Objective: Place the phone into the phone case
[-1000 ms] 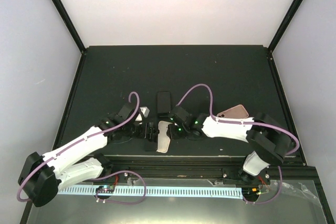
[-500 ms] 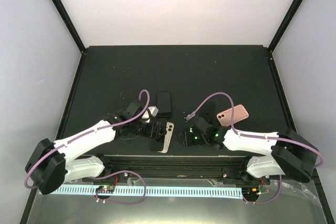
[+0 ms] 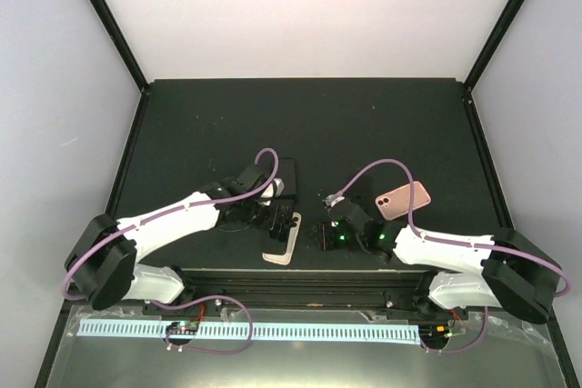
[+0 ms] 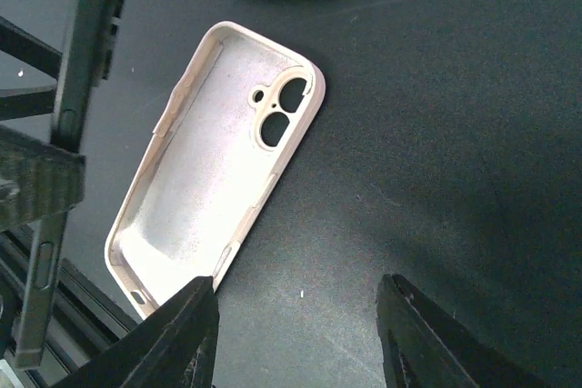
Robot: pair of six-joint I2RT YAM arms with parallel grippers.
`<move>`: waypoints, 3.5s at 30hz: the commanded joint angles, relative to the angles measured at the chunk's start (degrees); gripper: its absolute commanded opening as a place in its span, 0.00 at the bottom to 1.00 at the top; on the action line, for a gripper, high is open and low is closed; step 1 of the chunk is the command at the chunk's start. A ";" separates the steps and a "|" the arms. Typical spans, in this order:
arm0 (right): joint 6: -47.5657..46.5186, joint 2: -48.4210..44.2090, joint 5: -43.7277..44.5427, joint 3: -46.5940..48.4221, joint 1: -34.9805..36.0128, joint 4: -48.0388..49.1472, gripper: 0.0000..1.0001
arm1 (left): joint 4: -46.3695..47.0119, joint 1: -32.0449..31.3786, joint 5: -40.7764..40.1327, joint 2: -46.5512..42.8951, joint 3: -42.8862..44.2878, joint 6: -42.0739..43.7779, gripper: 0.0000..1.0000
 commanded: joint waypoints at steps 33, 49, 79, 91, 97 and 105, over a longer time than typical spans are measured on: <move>17.74 12.57 -18.66 -5.09 3.13 33.04 0.41 | 0.99 -2.61 -0.46 9.55 4.70 1.56 0.68; 21.22 21.51 -18.24 -2.62 3.39 38.04 0.25 | 3.53 -2.61 0.05 11.51 4.24 -1.53 0.74; 30.74 20.14 -21.74 -4.10 2.99 37.98 0.02 | 8.20 7.64 2.02 -7.40 -9.31 -4.80 0.84; 32.18 24.18 -27.56 -1.39 -0.35 37.61 0.04 | 16.63 8.45 6.03 -8.98 -19.24 -4.85 0.77; 31.33 26.07 -28.88 0.32 -0.96 36.76 0.04 | 21.45 8.39 8.74 -8.47 -22.10 -5.92 0.69; 31.94 27.38 -27.97 0.65 -0.97 37.31 0.04 | 26.92 8.29 13.48 -9.48 -26.48 -10.81 0.59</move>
